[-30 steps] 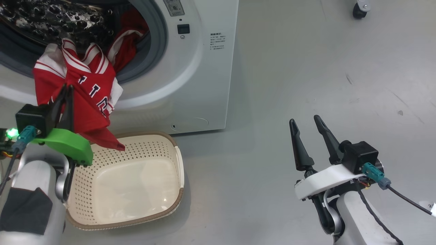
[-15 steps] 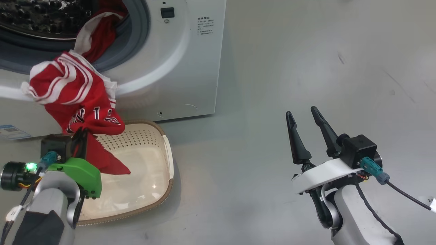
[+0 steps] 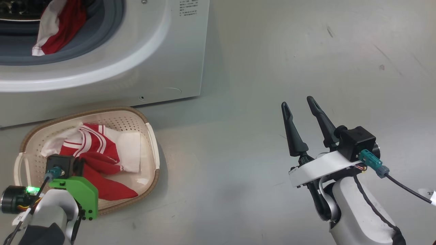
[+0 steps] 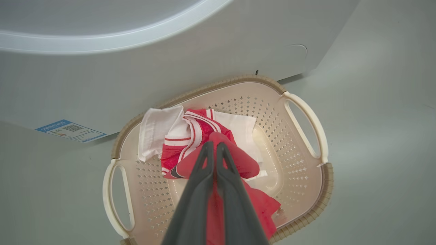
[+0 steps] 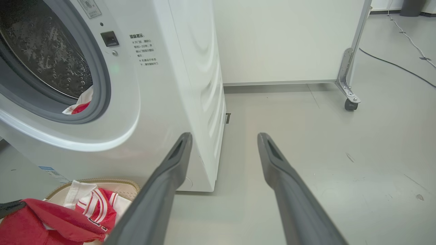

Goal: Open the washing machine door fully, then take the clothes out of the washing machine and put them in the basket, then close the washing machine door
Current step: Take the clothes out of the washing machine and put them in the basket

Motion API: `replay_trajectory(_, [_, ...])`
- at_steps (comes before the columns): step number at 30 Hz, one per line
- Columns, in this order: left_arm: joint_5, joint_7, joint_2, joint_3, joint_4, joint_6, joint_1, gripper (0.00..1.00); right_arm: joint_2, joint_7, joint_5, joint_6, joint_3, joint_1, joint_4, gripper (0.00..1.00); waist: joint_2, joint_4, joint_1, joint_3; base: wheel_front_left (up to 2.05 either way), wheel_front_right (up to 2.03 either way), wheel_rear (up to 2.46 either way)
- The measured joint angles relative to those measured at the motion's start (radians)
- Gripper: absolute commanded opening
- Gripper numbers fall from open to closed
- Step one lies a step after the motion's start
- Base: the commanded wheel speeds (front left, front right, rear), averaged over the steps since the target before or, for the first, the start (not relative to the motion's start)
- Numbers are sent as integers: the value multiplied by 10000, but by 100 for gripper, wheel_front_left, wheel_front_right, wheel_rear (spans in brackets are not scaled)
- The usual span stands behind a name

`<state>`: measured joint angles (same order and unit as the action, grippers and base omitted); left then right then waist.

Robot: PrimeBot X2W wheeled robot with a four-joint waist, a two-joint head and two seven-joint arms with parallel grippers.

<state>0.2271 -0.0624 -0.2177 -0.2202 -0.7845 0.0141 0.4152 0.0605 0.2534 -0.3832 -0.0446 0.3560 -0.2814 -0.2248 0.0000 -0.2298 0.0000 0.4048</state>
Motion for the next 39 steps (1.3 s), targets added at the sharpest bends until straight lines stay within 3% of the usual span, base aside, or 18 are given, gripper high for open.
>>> replay_trajectory(22, [-224,-19,-408,40,-1220,-188,1017,0,-52,0,15,19,-31,-400,236,100,0,-530,0,1316,0,0,0])
replay_trajectory(23, [-224,-21,-389,33,-1281,-188,1037,7,-52,0,15,19,-40,-401,236,100,0,-539,0,1337,0,0,0])
replay_trajectory(25, [-224,-52,-368,17,-1427,-188,1075,42,-52,0,15,21,-54,-403,236,100,0,-544,0,1366,0,0,0])
replay_trajectory(26, [-226,-73,-362,8,-1475,-188,1087,98,-54,0,15,29,-59,-407,236,100,0,-542,0,1376,0,0,0])
replay_trajectory(39, [-226,-506,-75,-69,-2115,-178,1282,100,-67,0,19,33,-190,-490,176,100,0,-359,0,1120,0,0,0])
